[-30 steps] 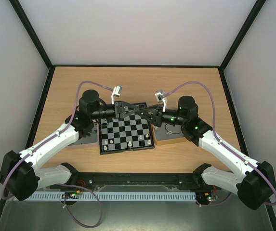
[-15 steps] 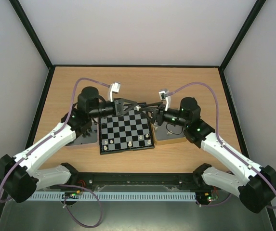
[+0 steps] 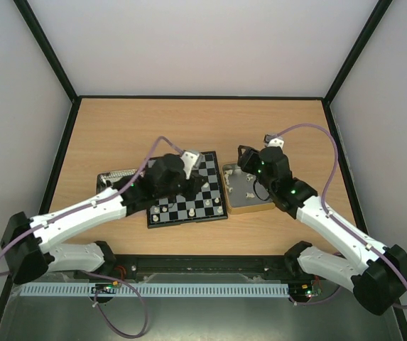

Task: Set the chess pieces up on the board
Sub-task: Place the chess piece on the chessboard.

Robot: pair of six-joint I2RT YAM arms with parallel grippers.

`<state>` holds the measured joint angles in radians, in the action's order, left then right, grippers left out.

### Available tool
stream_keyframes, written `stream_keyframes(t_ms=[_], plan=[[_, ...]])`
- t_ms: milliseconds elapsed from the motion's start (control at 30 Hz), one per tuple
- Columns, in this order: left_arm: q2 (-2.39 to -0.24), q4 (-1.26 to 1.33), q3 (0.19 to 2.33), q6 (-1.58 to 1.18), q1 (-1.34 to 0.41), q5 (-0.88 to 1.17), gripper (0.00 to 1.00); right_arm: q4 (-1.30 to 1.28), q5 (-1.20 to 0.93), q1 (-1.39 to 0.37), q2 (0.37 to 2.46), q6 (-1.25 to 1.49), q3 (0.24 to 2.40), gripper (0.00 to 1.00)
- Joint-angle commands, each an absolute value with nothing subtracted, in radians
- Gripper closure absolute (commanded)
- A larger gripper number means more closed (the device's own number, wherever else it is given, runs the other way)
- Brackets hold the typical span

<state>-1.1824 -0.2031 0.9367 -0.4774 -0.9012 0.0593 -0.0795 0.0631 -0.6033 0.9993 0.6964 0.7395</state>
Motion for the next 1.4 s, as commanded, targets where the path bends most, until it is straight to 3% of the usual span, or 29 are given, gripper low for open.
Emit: stream_keyframes(t_ms=[0, 733, 1367], plan=[[-1.251, -0.273, 0.928, -0.388, -0.973, -0.076, 0.98, -0.143, 0.252, -0.606, 1.005, 0.791, 0.741, 0.42], [-1.5, -0.242, 0.86, -0.314, -1.054, -0.122, 0.98, -0.156, 0.25, -0.576, 1.053, 0.833, 0.706, 0.39], [-1.537, -0.166, 0.813, -0.304, -1.054, -0.081, 0.95, -0.152, 0.191, -0.545, 1.081, 0.84, 0.699, 0.39]])
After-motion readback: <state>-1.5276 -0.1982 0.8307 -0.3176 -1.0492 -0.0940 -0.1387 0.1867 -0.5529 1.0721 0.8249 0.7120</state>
